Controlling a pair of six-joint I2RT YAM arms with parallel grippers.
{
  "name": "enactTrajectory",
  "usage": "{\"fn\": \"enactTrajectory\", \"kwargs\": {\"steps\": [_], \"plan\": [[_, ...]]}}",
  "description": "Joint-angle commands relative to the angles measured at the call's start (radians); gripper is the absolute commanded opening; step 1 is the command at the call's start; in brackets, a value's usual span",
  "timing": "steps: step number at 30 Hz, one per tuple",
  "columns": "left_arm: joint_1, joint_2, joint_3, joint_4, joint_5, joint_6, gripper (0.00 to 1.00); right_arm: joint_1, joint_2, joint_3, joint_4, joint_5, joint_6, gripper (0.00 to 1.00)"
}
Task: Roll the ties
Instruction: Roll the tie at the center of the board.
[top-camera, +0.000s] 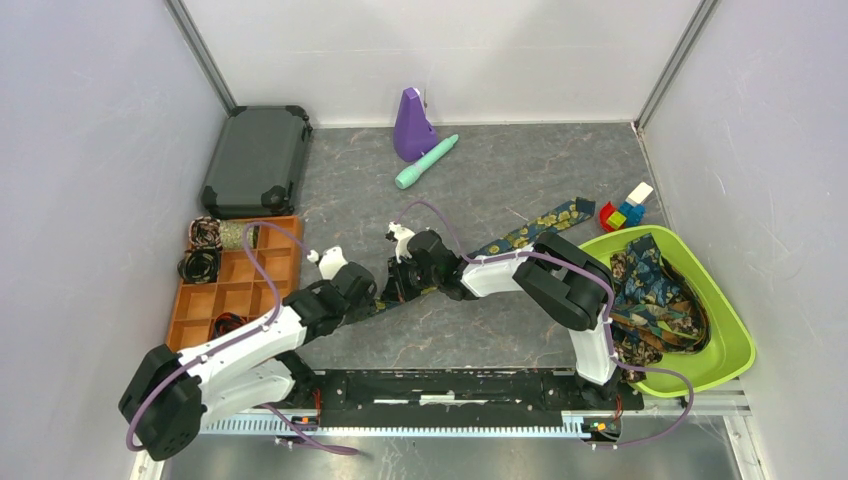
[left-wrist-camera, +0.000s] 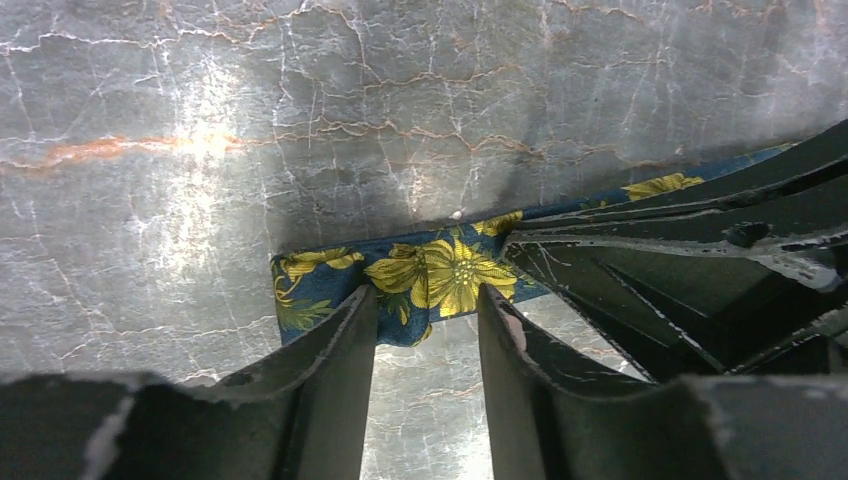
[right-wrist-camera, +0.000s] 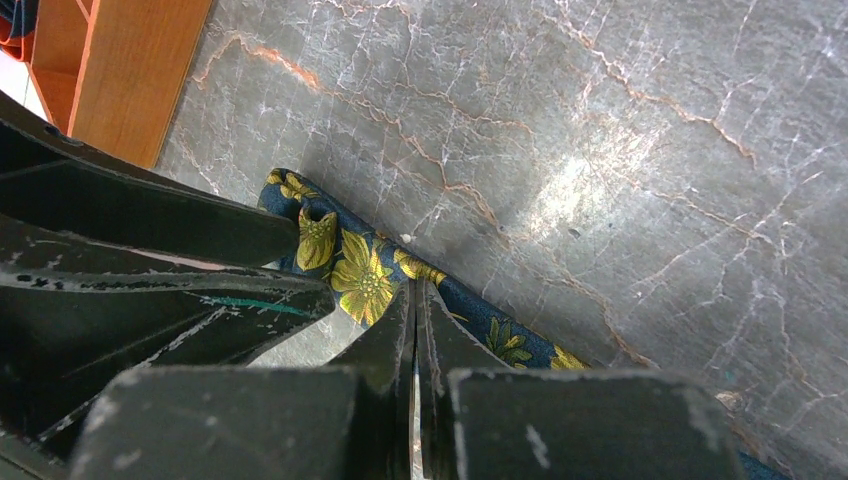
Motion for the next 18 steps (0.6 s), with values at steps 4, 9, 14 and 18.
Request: {"fn": "enactTrajectory", "kwargs": {"steps": [4, 9, 14, 18], "plan": [[-0.003, -0.077, -0.031, -0.005, -0.046, -0.064, 0.51, 0.004, -0.045, 0.039, -0.063, 0.002, -0.012, 0.00], [-0.003, -0.149, -0.058, -0.006, -0.062, -0.100, 0.48, 0.014, -0.064, 0.048, -0.052, -0.017, 0.011, 0.08], [-0.003, -0.226, -0.093, -0.018, -0.083, -0.123, 0.47, 0.027, -0.072, 0.057, -0.033, -0.036, 0.037, 0.19], [-0.003, -0.285, -0.118, -0.032, -0.101, -0.141, 0.40, 0.034, -0.074, 0.069, -0.026, -0.040, 0.053, 0.25]]}}
